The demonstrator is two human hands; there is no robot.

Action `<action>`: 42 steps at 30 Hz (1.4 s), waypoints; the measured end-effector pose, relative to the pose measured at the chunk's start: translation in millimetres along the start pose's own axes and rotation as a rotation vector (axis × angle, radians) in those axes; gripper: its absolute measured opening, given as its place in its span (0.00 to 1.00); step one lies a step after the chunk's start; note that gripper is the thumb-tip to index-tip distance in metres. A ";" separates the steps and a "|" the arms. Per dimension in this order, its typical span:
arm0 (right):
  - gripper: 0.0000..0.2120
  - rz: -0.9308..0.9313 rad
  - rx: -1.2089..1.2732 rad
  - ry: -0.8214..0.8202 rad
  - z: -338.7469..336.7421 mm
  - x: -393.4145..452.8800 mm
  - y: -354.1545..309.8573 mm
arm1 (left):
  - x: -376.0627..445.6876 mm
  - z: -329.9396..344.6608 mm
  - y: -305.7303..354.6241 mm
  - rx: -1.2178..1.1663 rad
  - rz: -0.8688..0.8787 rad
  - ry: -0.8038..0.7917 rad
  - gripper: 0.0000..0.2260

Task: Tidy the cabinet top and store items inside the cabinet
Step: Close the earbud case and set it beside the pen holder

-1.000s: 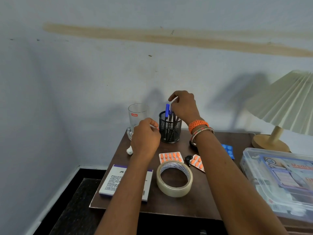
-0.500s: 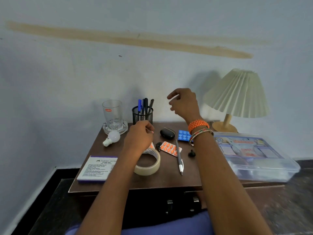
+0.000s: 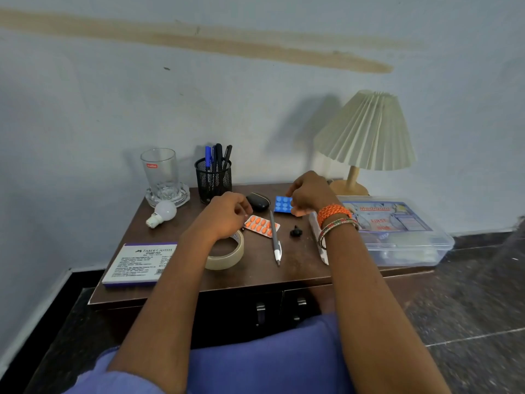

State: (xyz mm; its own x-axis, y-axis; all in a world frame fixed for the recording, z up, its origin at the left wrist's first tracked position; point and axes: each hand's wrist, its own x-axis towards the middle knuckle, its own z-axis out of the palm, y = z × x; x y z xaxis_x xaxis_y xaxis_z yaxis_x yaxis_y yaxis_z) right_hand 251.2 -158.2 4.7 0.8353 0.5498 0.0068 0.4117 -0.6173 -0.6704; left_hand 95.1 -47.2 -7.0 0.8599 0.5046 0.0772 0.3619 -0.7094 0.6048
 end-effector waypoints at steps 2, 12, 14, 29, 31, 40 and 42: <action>0.14 -0.032 -0.043 0.023 12.9 -0.4 -1.9 | 2.6 2.8 0.4 0.022 -0.017 0.031 0.09; 0.19 -0.111 -0.302 0.070 75.3 19.0 -10.4 | 15.0 -3.0 -14.5 -0.011 -0.079 0.238 0.12; 0.23 -0.088 -0.353 0.025 84.2 24.8 -9.3 | 17.4 -4.7 -17.8 -0.014 -0.085 0.257 0.13; 0.19 -0.275 -0.002 0.185 69.1 10.9 -43.7 | 20.4 -12.1 -11.0 -0.313 -0.054 0.245 0.18; 0.18 -0.356 0.203 0.200 59.8 -1.6 -56.1 | 18.5 -16.1 -6.4 -0.442 -0.101 0.272 0.20; 0.25 -0.465 0.682 -0.025 39.9 -30.3 -81.4 | -4.6 -35.2 -1.7 -1.070 -0.158 0.342 0.09; 0.24 -0.446 0.781 -0.131 34.9 -33.4 -83.7 | -5.8 -37.1 -3.8 -1.092 -0.156 0.372 0.13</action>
State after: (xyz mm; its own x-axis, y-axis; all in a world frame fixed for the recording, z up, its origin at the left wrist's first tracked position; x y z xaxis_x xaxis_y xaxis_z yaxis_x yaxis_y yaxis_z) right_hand 176.1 -105.4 34.8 0.5897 0.7355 0.3335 0.2823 0.1992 -0.9384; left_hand 75.3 -29.1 19.7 0.6093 0.7906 0.0599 -0.2040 0.0832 0.9754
